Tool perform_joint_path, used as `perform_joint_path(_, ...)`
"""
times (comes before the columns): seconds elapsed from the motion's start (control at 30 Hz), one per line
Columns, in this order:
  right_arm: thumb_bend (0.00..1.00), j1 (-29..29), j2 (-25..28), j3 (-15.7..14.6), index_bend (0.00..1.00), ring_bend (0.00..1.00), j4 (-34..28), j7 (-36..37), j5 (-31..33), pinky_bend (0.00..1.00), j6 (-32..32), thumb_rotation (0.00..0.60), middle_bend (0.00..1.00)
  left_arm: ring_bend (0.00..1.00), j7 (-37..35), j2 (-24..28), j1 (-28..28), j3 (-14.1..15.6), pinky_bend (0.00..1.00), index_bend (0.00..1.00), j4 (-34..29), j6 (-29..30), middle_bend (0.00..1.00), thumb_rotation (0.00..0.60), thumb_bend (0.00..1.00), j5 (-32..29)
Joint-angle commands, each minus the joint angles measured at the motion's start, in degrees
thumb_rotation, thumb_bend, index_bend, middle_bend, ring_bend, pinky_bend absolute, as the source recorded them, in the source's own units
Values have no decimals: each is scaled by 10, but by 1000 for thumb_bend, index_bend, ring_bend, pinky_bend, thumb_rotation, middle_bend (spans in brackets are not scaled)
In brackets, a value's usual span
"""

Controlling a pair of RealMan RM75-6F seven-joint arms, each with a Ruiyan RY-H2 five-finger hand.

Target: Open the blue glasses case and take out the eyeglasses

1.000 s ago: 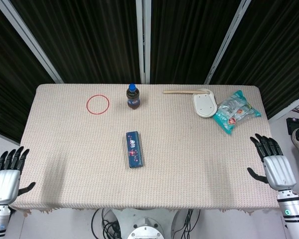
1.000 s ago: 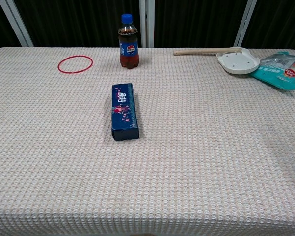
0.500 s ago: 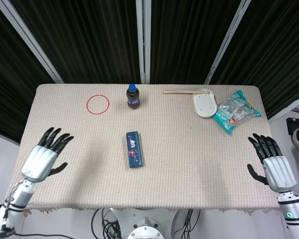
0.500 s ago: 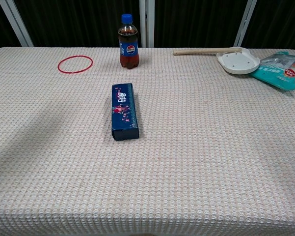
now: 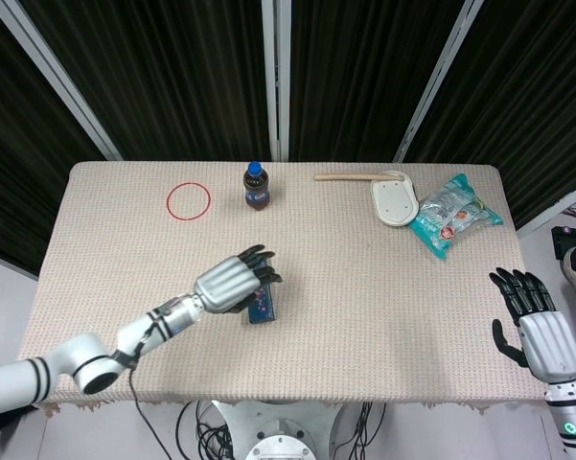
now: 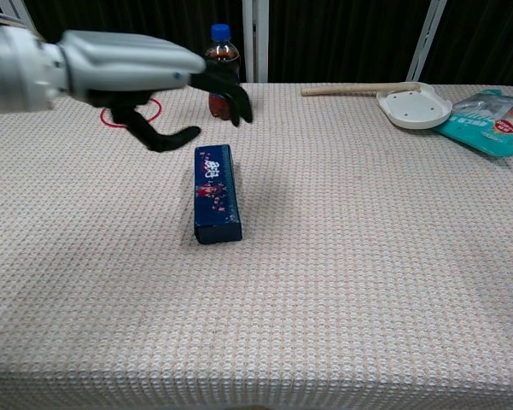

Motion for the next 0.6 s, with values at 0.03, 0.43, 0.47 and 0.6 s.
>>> perform_joint_path(0.03, 545, -3, 1, -1, 0, 0, 3, 4, 2, 0, 2, 600, 79, 0, 33, -76, -66, -18, 0, 215, 74, -61, 231, 600, 586, -73)
perform_joint_path(0.43, 545, -6, -4, 0, 0, 0, 21, 24, 5, 0, 5, 600, 78, 0, 118, -133, -120, 5, 0, 112, 165, -91, 253, 600, 559, -249)
perform_joint_path(0.47, 545, -6, -4, 1, 0, 0, 22, 24, 5, 0, 5, 600, 78, 0, 127, -129, -122, 11, 0, 111, 164, -90, 261, 600, 559, -268)
perform_joint_path(0.6, 545, -5, -6, 2, 0, 0, 22, 25, 4, 0, 5, 600, 78, 0, 152, -110, -125, 33, 0, 110, 145, -78, 293, 600, 555, -322)
